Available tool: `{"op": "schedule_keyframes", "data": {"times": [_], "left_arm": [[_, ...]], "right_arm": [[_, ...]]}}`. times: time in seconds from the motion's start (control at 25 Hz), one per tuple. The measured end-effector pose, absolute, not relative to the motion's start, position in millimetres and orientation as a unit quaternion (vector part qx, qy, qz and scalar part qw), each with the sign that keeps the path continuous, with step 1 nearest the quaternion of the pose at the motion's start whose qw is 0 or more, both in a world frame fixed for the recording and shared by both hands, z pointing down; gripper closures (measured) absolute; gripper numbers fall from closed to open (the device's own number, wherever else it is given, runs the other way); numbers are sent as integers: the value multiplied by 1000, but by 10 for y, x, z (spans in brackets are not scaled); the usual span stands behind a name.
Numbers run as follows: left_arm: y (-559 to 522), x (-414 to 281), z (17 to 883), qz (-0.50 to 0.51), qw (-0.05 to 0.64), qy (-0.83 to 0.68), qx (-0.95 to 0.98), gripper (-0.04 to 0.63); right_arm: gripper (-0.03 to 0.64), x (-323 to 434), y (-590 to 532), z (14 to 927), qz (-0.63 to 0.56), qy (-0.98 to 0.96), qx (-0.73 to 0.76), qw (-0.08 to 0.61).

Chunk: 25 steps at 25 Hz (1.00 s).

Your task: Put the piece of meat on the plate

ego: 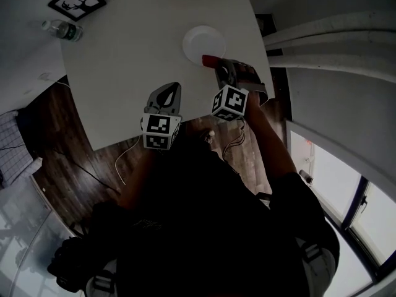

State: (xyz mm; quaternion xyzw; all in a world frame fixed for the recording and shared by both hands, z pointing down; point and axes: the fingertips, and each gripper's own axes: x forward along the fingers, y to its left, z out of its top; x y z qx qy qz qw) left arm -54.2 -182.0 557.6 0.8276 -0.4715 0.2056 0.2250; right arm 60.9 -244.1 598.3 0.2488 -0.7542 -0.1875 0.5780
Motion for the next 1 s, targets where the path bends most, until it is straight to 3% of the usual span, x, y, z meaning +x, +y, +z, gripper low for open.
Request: {"op": "schedule_keyframes", "data": {"times": [1.0], "left_arm": [[-1971,-674,5779,217,253,-472,816,594]], "right_arm": [[523,536,-2979,6388,-234,-698,226,639]]}}
